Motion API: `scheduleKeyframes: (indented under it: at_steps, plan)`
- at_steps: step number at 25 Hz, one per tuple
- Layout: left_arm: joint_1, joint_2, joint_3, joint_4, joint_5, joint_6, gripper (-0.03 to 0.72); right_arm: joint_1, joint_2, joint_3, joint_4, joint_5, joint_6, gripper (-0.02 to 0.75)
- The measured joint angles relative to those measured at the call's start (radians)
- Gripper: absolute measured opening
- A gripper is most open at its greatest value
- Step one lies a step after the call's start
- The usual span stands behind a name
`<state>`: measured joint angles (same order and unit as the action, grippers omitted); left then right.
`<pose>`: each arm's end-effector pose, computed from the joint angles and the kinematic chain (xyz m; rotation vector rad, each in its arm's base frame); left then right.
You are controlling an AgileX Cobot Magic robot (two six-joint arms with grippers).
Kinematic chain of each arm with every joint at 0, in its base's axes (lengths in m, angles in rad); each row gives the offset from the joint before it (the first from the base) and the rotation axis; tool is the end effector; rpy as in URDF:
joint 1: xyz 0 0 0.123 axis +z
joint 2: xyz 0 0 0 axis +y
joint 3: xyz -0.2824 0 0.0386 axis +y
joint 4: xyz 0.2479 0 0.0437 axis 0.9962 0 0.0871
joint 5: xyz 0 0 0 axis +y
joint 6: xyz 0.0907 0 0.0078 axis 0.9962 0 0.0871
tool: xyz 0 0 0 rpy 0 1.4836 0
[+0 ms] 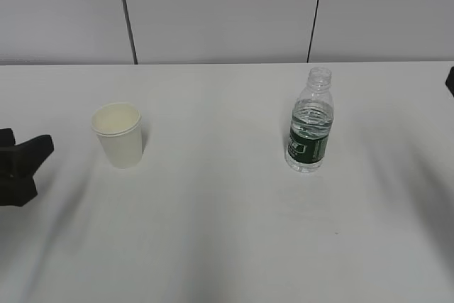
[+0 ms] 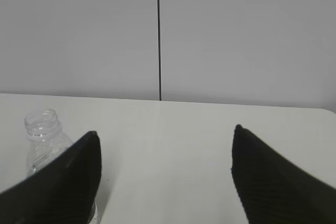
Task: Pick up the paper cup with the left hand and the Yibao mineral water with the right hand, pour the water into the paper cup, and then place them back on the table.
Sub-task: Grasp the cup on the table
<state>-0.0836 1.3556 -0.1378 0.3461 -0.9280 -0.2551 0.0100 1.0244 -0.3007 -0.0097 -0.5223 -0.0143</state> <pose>0.1866 -0.0404 0.1693 0.2337 1.7916 -0.3373 0.1914 0.0024 0.2424 -0.0312 1.6847 -0.0055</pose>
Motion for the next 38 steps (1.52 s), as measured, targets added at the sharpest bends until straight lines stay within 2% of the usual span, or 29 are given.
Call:
scheduleKeyframes:
  at_steps: [3,6,7,9,12,15,16,20,24,25,28,31,35,38]
  plan:
    - [0.0,0.109,0.0,0.045,-0.115,-0.001,0.406,0.0,0.05,0.0,-0.028,-0.044,0.025,0.571]
    - [0.0,0.226,-0.002,0.067,-0.198,0.006,0.406,0.0,0.123,0.0,-0.16,-0.086,0.083,0.571]
    - [0.0,0.268,-0.002,0.073,-0.206,0.021,0.406,0.0,0.123,0.0,-0.16,-0.086,0.083,0.571]
    - [0.0,0.348,-0.011,0.085,-0.207,0.051,0.406,0.0,0.189,0.0,-0.293,-0.156,0.142,0.571]
    - [0.0,0.431,-0.022,0.096,-0.209,0.091,0.406,0.0,0.241,0.0,-0.342,-0.23,0.158,0.571]
    - [0.0,0.462,-0.022,0.103,-0.209,0.118,0.406,0.0,0.259,0.0,-0.35,-0.255,0.162,0.571]
    - [0.0,0.462,-0.022,0.105,-0.209,0.121,0.406,0.0,0.327,-0.002,-0.361,-0.335,0.165,0.571]
    - [0.0,0.462,-0.023,0.109,-0.211,0.124,0.406,0.0,0.415,-0.004,-0.365,-0.406,0.165,0.571]
    - [0.0,0.462,-0.023,0.115,-0.211,0.125,0.406,0.0,0.448,-0.004,-0.365,-0.438,0.165,0.571]
    - [0.0,0.462,-0.023,0.111,-0.211,0.125,0.406,0.0,0.516,-0.004,-0.365,-0.511,0.166,0.571]
    - [0.0,0.466,-0.041,0.063,-0.212,0.125,0.41,0.0,0.569,-0.005,-0.365,-0.578,0.166,0.571]
    - [0.0,0.481,-0.084,0.043,-0.213,0.125,0.453,0.0,0.621,-0.008,-0.365,-0.61,0.166,0.571]
    - [0.0,0.535,-0.163,0.08,-0.214,0.126,0.55,0.0,0.654,-0.01,-0.365,-0.61,0.166,0.571]
    - [0.0,0.571,-0.215,0.099,-0.213,0.126,0.589,0.0,0.666,-0.01,-0.365,-0.612,0.166,0.571]
